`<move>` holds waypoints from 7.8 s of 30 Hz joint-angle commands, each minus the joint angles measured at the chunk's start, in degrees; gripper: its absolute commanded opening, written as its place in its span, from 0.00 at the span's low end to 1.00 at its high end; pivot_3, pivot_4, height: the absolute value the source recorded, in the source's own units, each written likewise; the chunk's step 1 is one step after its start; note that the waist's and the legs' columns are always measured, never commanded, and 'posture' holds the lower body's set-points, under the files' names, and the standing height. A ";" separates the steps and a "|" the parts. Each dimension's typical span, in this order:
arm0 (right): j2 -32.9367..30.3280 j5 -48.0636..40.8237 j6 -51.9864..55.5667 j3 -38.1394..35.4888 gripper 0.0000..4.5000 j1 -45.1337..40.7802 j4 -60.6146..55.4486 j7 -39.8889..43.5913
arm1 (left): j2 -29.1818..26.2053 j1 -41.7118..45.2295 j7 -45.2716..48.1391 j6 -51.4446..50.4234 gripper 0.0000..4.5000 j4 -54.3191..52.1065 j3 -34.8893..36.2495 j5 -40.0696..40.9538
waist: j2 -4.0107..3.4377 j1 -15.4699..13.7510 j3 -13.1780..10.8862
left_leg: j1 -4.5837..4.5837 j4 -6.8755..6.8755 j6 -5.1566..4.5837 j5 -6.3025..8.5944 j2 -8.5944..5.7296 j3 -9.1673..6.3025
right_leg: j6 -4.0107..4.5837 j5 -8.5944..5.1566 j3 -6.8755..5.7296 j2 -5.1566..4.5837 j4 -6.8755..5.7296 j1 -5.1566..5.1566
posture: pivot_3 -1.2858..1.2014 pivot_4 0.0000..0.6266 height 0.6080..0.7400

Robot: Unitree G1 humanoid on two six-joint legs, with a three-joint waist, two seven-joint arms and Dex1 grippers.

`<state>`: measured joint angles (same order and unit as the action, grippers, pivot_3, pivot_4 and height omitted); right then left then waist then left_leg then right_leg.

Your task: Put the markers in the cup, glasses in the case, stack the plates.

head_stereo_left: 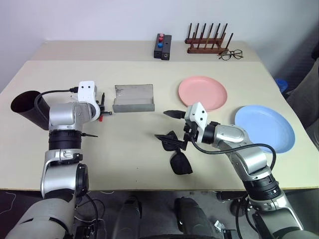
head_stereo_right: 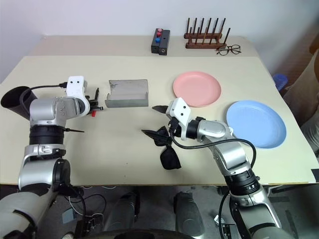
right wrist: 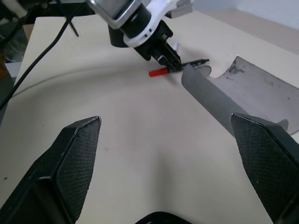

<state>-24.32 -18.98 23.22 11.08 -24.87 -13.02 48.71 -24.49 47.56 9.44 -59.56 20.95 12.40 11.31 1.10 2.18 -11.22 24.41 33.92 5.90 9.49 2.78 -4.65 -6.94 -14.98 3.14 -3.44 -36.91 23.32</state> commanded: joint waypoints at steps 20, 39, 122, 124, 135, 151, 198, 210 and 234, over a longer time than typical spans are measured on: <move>8.73 -6.62 1.37 -1.13 1.00 -6.84 0.71 -0.68 | -4.07 -17.65 -19.19 39.78 0.01 -31.08 22.50 -5.77 | 0.07 -0.10 0.02 | 0.00 -0.01 0.02 -0.01 0.01 0.00 | 0.00 -0.01 0.00 0.00 -0.05 0.03 | 0.52 0.24 1.00; 13.50 -10.58 4.01 -0.65 1.00 -5.63 -1.33 -2.58 | 0.23 -24.79 -19.84 47.15 0.01 -27.14 22.53 -4.22 | 0.11 0.19 0.04 | -0.01 -0.04 0.03 -0.01 0.02 0.00 | 0.16 -0.09 0.00 0.00 -0.05 0.05 | 0.52 0.24 1.00; 13.29 -6.66 -0.26 -0.60 1.00 -3.36 1.87 -5.18 | 2.50 20.07 -43.97 16.97 0.81 34.87 22.00 2.69 | 0.22 0.33 -0.02 | -0.02 -0.71 0.28 -0.15 0.02 -0.04 | -0.05 0.02 -0.09 0.03 0.30 0.19 | 0.52 0.24 1.00; 13.31 -6.65 -0.26 -0.57 1.00 -3.39 1.89 -5.16 | 2.50 20.16 -43.99 17.32 0.59 34.81 21.81 2.93 | 0.22 0.25 -0.02 | -0.02 -0.76 0.31 -0.17 0.02 -0.04 | -0.05 0.02 -0.09 0.03 0.28 0.21 | 0.52 0.24 1.00; 13.57 -6.37 -0.23 -0.48 1.00 -3.51 1.86 -5.28 | 4.42 14.96 -36.14 12.60 0.02 22.03 14.23 1.46 | 0.23 0.11 -0.02 | 0.01 -0.78 0.38 -0.21 0.02 -0.04 | -0.05 0.03 -0.11 0.02 0.32 0.21 | 0.52 0.24 1.00; 12.55 -6.50 0.05 -0.46 1.00 -3.67 2.37 -4.63 | 5.27 -17.34 -23.65 -17.31 0.02 -43.32 4.68 1.86 | 0.21 0.46 -0.01 | -0.02 -0.77 0.39 -0.22 0.03 -0.06 | -0.01 0.03 -0.07 0.01 0.26 0.24 | 0.52 0.24 1.00; 13.76 -11.25 1.33 -1.94 1.00 -6.17 0.68 -2.58 | 0.33 -29.89 -20.65 54.68 0.02 -23.17 20.04 -8.03 | 0.26 0.17 0.02 | 0.01 -0.78 0.37 -0.22 0.05 -0.04 | 0.19 0.09 -0.09 0.01 0.62 0.09 | 0.52 0.24 1.00; 13.89 -11.38 1.41 -2.07 1.00 -6.34 0.68 -2.74 | 1.09 -29.99 -21.03 54.92 0.02 -21.77 20.12 -7.27 | 0.26 0.16 0.02 | 0.01 -0.78 0.37 -0.22 0.05 -0.04 | 0.19 0.09 -0.09 0.01 0.62 0.09 | 0.52 0.24 1.00; 14.02 -11.08 1.18 -1.79 1.00 -6.43 1.10 -2.79 | 1.87 -30.24 -21.93 54.14 0.86 -21.13 19.73 -7.17 | 0.26 0.17 0.02 | 0.01 -0.78 0.37 -0.22 0.05 -0.05 | 0.18 0.09 -0.09 0.01 0.62 0.09 | 0.52 0.24 1.00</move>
<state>-10.66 -29.95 25.44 9.43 -30.08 -10.82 45.86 -22.25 17.10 -12.23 -5.90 0.41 32.23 4.33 1.36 2.36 -11.20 24.42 33.15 6.26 9.27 2.83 -4.69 -6.76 -14.89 3.05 -3.43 -36.30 23.41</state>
